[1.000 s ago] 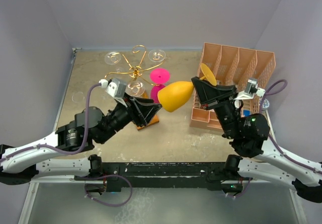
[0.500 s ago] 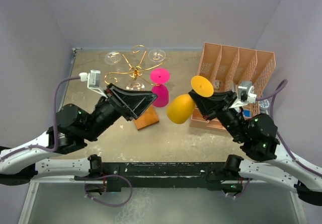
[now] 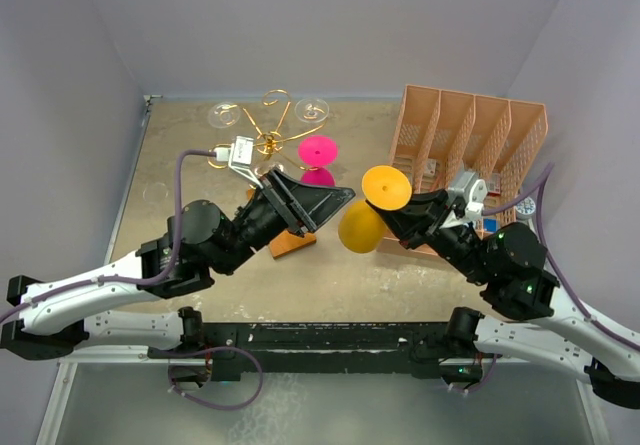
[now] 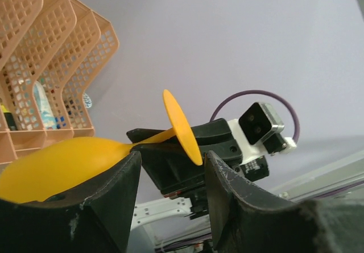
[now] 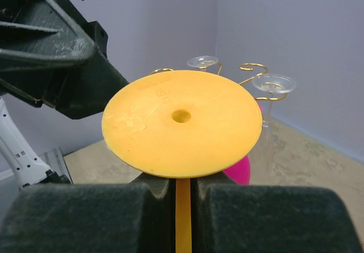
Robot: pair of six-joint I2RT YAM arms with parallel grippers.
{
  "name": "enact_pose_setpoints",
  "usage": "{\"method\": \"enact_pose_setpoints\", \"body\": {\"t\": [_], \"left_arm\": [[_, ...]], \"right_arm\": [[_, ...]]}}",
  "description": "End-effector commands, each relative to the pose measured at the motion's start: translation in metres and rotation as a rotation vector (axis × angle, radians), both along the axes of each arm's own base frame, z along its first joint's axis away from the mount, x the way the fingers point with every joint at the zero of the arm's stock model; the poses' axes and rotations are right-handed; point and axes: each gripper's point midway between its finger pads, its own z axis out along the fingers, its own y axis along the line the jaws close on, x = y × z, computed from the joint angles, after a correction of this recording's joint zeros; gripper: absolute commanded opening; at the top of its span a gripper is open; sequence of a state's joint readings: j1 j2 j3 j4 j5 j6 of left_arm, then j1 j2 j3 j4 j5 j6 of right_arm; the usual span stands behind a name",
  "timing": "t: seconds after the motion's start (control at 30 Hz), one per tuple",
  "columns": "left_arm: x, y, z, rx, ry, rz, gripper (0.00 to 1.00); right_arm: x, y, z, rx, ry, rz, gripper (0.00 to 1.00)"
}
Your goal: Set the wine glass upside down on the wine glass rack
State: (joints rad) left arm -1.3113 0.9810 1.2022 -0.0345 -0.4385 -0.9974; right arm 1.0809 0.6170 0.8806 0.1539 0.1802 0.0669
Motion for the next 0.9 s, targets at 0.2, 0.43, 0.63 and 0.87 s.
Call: {"method": "enact_pose_setpoints", "body": {"t": [0.2,0.43,0.63,0.87], "left_arm": [[0.001,0.009,0.019,-0.182,0.12,0.005,0.46],[0.007,0.014,0.014,-0.181,0.143,0.044,0.42],[0.009,0.01,0.003,-0.163,0.161,0.049,0.35],[0.009,0.005,-0.006,-0.14,0.171,0.04,0.27]], "right_arm": [[-0.015,0.01,0.026,0.006,-0.123,0.088,0.0],[-0.02,0.021,0.023,-0.015,-0.142,0.141,0.0],[-0.023,0.026,0.022,-0.025,-0.157,0.166,0.0],[-0.025,0.029,0.026,-0.014,-0.173,0.183,0.0]]}}
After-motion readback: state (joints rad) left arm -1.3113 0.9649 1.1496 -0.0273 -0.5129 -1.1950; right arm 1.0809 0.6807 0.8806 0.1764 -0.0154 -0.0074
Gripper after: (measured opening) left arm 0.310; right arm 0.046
